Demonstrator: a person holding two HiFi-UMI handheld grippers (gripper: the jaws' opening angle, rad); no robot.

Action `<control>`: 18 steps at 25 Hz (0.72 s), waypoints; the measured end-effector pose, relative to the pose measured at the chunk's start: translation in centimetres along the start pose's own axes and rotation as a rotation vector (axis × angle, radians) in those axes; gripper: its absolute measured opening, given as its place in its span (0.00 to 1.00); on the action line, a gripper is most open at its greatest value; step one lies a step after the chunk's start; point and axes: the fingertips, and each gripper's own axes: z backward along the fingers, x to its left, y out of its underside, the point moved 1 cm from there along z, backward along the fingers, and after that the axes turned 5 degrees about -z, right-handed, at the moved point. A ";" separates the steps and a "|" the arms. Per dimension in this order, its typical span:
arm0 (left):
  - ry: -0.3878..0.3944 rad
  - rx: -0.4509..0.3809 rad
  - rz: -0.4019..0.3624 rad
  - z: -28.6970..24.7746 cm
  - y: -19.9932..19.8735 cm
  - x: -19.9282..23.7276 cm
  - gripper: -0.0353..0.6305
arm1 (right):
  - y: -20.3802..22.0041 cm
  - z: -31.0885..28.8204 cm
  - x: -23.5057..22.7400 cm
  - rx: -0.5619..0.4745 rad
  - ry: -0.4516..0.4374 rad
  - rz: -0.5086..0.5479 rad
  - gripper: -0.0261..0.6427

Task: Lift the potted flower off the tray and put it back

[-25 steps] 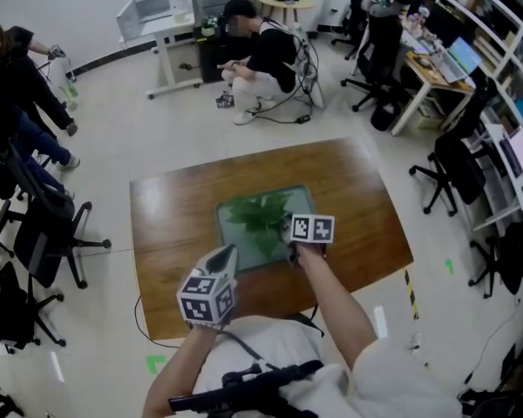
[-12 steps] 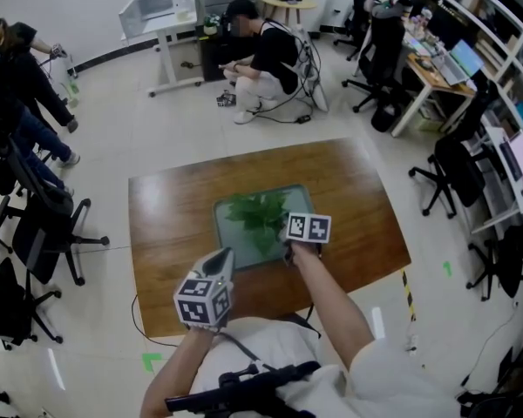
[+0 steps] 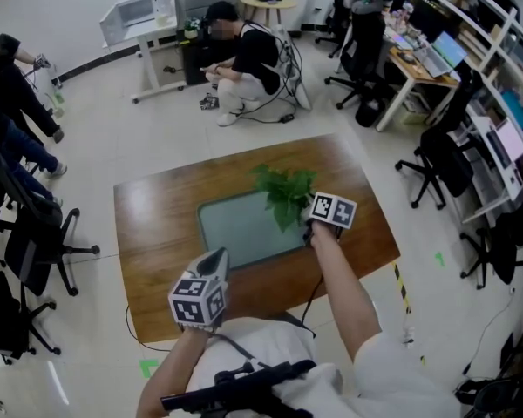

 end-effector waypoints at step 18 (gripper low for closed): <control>-0.026 0.025 0.025 -0.5 1.0 0.0 0.05 | 0.0 3.2 -13.8 -0.098 0.216 -0.204 0.13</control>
